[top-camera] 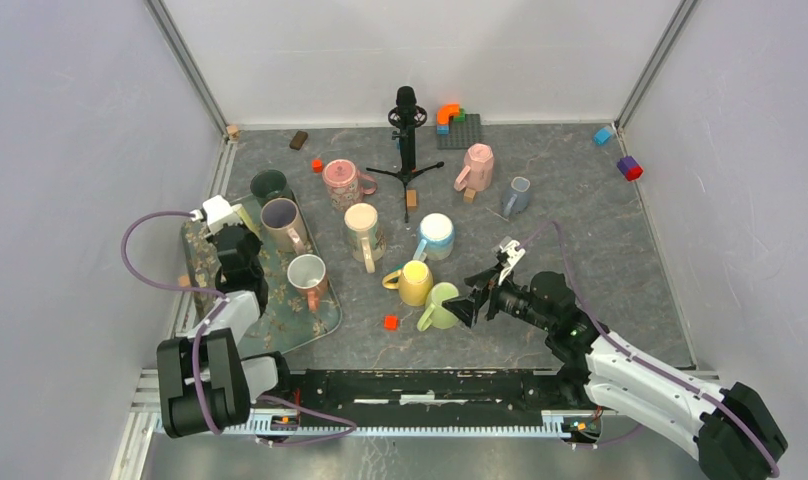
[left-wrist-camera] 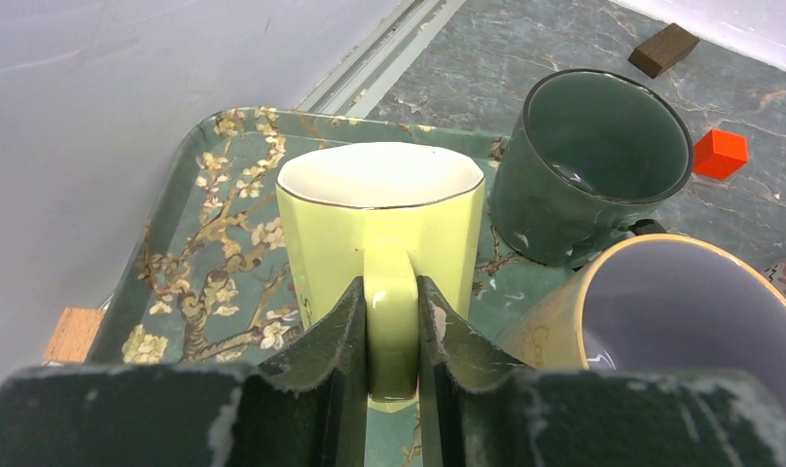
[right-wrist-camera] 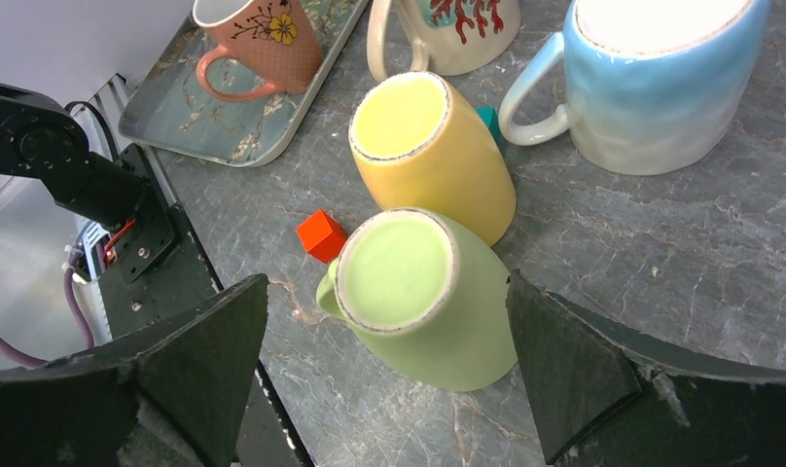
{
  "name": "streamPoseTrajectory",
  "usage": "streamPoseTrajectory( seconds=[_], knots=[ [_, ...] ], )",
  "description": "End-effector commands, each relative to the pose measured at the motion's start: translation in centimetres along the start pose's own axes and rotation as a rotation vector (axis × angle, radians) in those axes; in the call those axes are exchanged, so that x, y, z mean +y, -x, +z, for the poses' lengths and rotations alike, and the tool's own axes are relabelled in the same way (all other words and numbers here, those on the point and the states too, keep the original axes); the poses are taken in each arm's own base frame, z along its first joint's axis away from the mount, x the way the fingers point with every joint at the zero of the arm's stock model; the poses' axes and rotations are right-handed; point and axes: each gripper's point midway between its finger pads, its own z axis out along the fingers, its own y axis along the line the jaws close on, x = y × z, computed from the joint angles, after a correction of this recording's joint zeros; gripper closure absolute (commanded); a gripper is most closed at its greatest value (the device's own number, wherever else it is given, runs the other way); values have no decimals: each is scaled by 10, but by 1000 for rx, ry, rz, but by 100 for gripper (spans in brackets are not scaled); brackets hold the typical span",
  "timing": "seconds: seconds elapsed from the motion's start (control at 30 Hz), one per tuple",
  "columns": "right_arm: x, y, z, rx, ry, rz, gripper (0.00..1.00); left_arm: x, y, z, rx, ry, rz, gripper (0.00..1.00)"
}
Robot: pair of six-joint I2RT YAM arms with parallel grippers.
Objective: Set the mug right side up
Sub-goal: Place the cup on the tray.
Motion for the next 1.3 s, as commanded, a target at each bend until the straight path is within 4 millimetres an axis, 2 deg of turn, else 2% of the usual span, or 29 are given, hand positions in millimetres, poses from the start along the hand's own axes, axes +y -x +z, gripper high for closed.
streamPoseTrajectory(
  seconds=[0.0,0.33,0.53,0.6,0.67,0.93,1.27],
  knots=[
    [0,4,-1,-48,0,6,3,-12,45,8,-170,-48,13,98],
    [-4,2,-3,-43,-20,-9,3,-10,38,19,-170,-29,40,98],
    [-6,2,-3,-44,-26,-13,3,-18,37,24,-153,-61,47,97],
    [-6,2,-3,-44,-28,-14,3,-17,37,23,-153,-55,45,94],
    [-6,2,-3,-45,-29,-13,3,-16,36,22,-149,-54,43,87],
    [-5,3,-4,-48,-26,-9,3,-16,36,17,-134,-58,27,84],
    [-4,7,-6,-55,-26,-16,3,-17,34,13,-108,-60,15,70]
  ],
)
